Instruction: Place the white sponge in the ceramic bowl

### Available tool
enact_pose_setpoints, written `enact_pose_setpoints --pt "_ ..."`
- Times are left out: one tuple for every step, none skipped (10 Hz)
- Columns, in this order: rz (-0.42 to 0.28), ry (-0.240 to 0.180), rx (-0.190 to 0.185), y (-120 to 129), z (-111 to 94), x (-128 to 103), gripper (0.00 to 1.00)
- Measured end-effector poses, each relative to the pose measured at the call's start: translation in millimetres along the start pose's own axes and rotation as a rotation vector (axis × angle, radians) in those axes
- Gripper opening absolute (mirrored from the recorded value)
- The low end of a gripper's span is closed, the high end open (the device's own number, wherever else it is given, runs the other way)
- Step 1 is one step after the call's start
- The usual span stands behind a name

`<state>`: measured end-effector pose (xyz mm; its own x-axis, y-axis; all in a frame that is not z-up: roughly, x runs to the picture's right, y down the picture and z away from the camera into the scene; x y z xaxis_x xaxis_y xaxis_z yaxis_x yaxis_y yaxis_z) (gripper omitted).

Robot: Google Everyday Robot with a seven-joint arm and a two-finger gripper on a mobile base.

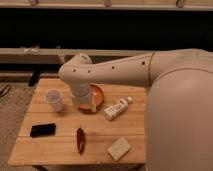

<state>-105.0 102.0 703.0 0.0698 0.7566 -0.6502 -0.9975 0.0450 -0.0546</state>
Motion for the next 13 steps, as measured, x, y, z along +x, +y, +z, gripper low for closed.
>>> enact_pose_setpoints --pt "0.001 -0.032 0.038 -4.1 0.1 1.4 0.65" --pt "0.001 -0.047 0.066 -4.3 2.0 6.1 0.65" --pt "0.018 -0.068 0.099 -16.1 6.6 13.2 0.65" --pt "0.049 -0.083 0.110 -31.6 10.9 18.2 0.65" --pt "0.077 -0.096 0.107 -42.5 15.2 23.5 0.65" --pt "0.105 -0.107 0.101 -53.8 20.3 28.6 0.65" --pt "0.138 -0.110 0.091 -68.6 27.9 32.2 0.65" --pt "0.156 -0.107 0.080 -75.5 32.3 33.8 0.65" --pt "0.187 -0.099 0.068 -88.9 39.8 36.8 0.65" --pt "0.209 -0.093 0.060 -97.6 45.2 38.5 0.65" --pt "0.237 -0.084 0.048 -107.6 52.4 41.2 0.65" --pt "0.258 -0.075 0.039 -116.4 58.4 44.1 0.65" --pt "0.287 -0.060 0.027 -127.9 67.3 49.1 0.65"
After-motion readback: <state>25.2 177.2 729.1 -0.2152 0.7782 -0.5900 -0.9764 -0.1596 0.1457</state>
